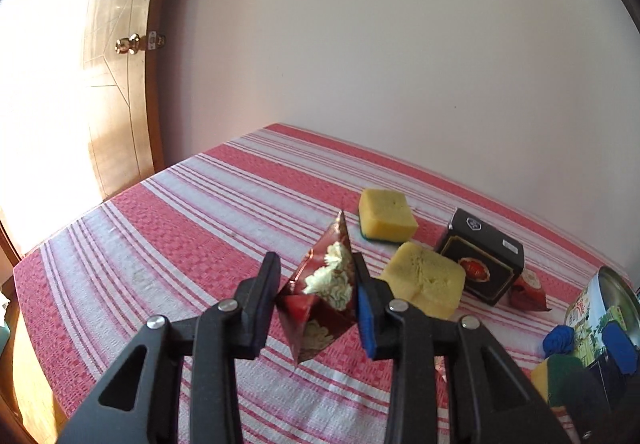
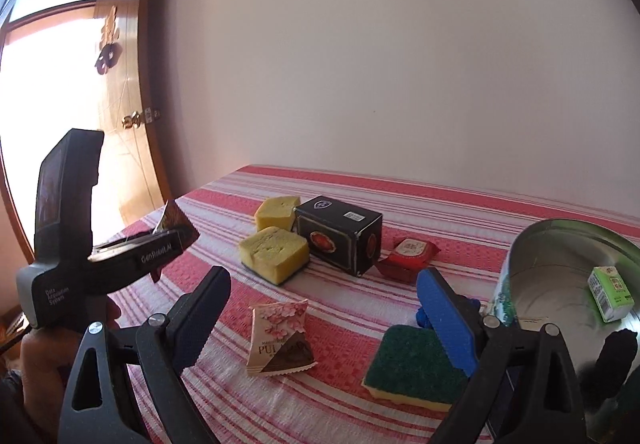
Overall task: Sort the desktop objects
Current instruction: 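Grasp the brown wrapper with the left gripper while the right gripper grasps the pink-flowered packet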
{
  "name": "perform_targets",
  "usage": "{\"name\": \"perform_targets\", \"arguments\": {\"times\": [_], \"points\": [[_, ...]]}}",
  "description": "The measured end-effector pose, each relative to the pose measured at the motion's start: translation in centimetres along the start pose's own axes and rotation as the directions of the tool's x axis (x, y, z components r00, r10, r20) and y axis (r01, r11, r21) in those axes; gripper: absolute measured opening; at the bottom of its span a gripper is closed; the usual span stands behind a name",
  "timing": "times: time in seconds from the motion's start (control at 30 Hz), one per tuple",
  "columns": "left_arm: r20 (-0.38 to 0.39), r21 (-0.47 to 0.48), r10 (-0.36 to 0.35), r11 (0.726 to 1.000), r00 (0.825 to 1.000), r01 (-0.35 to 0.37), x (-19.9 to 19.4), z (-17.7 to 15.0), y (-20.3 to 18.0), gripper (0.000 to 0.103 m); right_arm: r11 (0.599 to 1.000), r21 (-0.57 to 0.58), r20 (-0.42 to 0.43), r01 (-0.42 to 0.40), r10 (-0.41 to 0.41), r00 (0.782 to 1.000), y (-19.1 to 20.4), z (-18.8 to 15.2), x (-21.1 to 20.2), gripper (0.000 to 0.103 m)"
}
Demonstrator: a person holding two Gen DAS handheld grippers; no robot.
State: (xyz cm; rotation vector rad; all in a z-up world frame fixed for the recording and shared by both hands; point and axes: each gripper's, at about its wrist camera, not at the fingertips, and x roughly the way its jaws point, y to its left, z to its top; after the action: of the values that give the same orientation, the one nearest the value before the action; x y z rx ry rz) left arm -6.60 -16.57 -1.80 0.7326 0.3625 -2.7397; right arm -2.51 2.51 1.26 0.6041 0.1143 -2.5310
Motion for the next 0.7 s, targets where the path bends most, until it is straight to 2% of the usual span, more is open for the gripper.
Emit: {"name": "perform_targets", "arguments": {"times": [0.03, 0.1, 0.13, 0.23, 0.27, 0.3, 0.47, 0.57, 0.7], "points": [[0.019, -0.006, 0.005, 1.000, 1.000, -0.005, -0.3, 0.0, 0.1, 0.034, 1.000, -0.012, -0.038, -0.020, 0.019, 0.999, 0.4, 0.0, 0.8, 0.093], [0.043, -0.008, 0.014, 1.000, 0.999, -0.013, -0.7, 0.0, 0.2, 0.034, 0.998, -0.016, -0.128, -0.062, 0.060, 0.990, 0.8, 0.1, 2.6, 0.079], [0.044, -0.003, 0.015, 1.000, 0.999, -0.014, -0.6, 0.1, 0.2, 0.034, 0.998, -0.014, -0.178, -0.068, 0.064, 0.982, 0.9, 0.0, 3.7, 0.076], [0.030, 0.022, 0.009, 1.000, 1.000, -0.010, -0.5, 0.1, -0.2, 0.034, 0.998, 0.003, -0.321, -0.064, 0.062, 0.945, 0.7, -0.7, 6.9, 0.067], [0.033, 0.029, 0.011, 1.000, 0.999, -0.012, -1.0, 0.0, -0.5, 0.034, 0.997, 0.025, -0.356, -0.078, 0.081, 0.931, 0.6, -0.9, 7.6, 0.061], [0.040, 0.034, 0.014, 0.999, 0.999, -0.016, -1.2, 0.0, -0.6, 0.034, 0.995, 0.043, -0.377, -0.092, 0.101, 0.921, 0.5, -1.1, 8.1, 0.061], [0.044, 0.043, 0.031, 0.999, 0.999, -0.033, -1.2, 0.0, -0.8, 0.034, 0.995, -0.009, -0.407, -0.099, 0.087, 0.909, 1.3, -1.3, 8.8, 0.061], [0.040, 0.039, 0.033, 0.999, 0.999, -0.034, -1.2, 0.0, -0.7, 0.034, 0.995, -0.030, -0.407, -0.098, 0.077, 0.910, 1.4, -1.1, 8.8, 0.043], [0.033, 0.039, 0.040, 0.998, 0.999, -0.041, -1.1, 0.0, -0.7, 0.034, 0.994, 0.002, -0.398, -0.105, 0.097, 0.912, 0.9, -0.9, 8.8, 0.042]]}}
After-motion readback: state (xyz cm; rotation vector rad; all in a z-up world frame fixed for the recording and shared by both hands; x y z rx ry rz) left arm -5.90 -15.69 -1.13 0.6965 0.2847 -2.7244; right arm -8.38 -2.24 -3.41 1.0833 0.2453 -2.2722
